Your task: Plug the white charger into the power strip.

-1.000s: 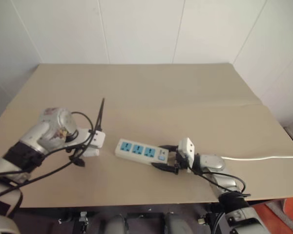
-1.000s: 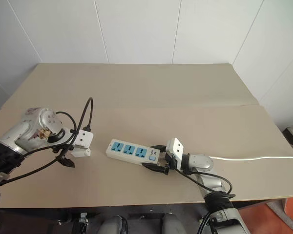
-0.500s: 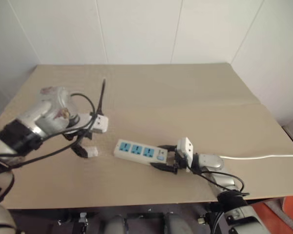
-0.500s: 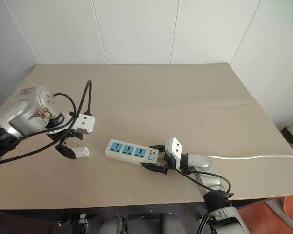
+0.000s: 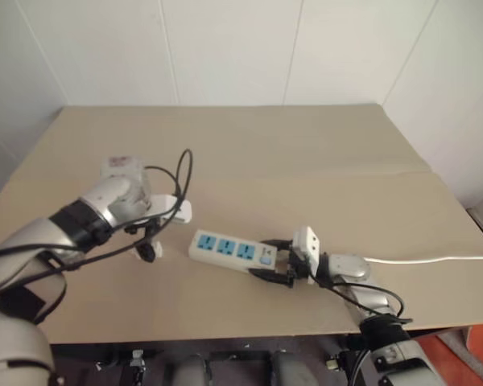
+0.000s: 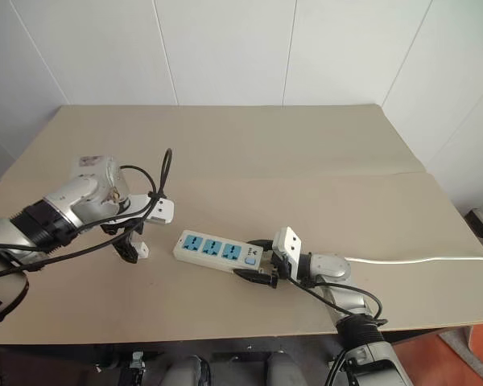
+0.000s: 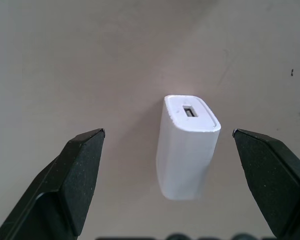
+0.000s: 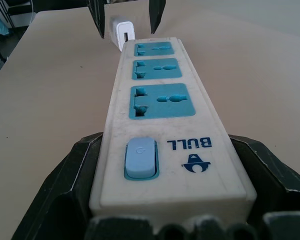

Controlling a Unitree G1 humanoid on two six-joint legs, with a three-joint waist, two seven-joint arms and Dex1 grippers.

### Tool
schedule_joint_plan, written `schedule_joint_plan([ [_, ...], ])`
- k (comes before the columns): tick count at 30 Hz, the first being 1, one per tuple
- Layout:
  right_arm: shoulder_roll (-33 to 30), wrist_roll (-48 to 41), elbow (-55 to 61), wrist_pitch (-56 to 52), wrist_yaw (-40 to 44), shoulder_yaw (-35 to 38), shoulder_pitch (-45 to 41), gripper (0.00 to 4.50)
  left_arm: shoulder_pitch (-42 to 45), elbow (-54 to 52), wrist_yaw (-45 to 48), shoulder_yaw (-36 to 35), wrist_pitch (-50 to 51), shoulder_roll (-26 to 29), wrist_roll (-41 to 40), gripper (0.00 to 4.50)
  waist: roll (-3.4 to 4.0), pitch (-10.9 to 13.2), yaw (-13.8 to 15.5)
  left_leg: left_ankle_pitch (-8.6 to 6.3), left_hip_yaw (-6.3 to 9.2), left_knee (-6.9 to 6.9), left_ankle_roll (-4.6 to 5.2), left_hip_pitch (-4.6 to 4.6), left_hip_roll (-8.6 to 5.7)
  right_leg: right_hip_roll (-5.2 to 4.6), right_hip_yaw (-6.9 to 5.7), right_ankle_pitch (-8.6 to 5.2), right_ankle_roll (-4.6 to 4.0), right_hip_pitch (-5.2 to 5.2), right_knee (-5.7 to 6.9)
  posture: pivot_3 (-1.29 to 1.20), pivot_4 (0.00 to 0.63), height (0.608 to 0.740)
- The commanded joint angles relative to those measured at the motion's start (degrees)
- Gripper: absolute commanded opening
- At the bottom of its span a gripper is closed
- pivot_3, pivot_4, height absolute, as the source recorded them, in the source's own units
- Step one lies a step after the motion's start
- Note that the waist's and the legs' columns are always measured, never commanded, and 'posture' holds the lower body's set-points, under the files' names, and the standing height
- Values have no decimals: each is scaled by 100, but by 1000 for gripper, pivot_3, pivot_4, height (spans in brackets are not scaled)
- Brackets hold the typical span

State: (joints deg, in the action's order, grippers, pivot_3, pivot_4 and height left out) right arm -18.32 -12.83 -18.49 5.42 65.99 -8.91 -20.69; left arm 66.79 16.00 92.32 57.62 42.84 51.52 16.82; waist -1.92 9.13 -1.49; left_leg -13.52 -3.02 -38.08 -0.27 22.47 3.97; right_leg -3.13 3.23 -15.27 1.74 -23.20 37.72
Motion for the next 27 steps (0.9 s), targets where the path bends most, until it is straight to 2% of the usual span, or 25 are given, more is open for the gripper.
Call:
schedule_joint_plan([
  [1, -62, 34, -17, -273, 106, -206, 183, 3416, 10, 75, 18, -74, 74, -95, 339, 4479, 0, 0, 11, 0, -1, 0, 0, 0, 0, 0, 1, 0, 0, 0, -1, 0, 150, 740],
  [7, -165, -32, 104, -433, 157, -220, 196, 3416, -101, 110, 18, -196, 366, -416, 605, 4479, 0, 0, 39, 0, -1, 0, 0, 1, -1, 0, 2, 0, 0, 0, -1, 0, 150, 740],
  [22, -392, -169, 253, -695, 222, -174, 136, 3416, -543, -192, 18, -305, 685, -549, 662, 4479, 20, -12, 67, 0, -3, 0, 0, -5, -4, 0, 11, -1, 1, 4, 0, 0, 150, 740],
  [26, -378, -150, 260, -696, 215, -187, 128, 3416, -535, -162, 18, -361, 634, -571, 630, 3736, 21, -12, 67, 0, -7, 0, 0, -6, -5, 0, 16, -1, 2, 5, 0, 0, 150, 740],
  [27, -375, -149, 264, -699, 213, -188, 130, 3416, -530, -152, 18, -368, 625, -572, 623, 3403, 21, -12, 67, 0, -7, 0, 0, -6, -5, 0, 16, -1, 2, 5, 0, 0, 150, 740],
])
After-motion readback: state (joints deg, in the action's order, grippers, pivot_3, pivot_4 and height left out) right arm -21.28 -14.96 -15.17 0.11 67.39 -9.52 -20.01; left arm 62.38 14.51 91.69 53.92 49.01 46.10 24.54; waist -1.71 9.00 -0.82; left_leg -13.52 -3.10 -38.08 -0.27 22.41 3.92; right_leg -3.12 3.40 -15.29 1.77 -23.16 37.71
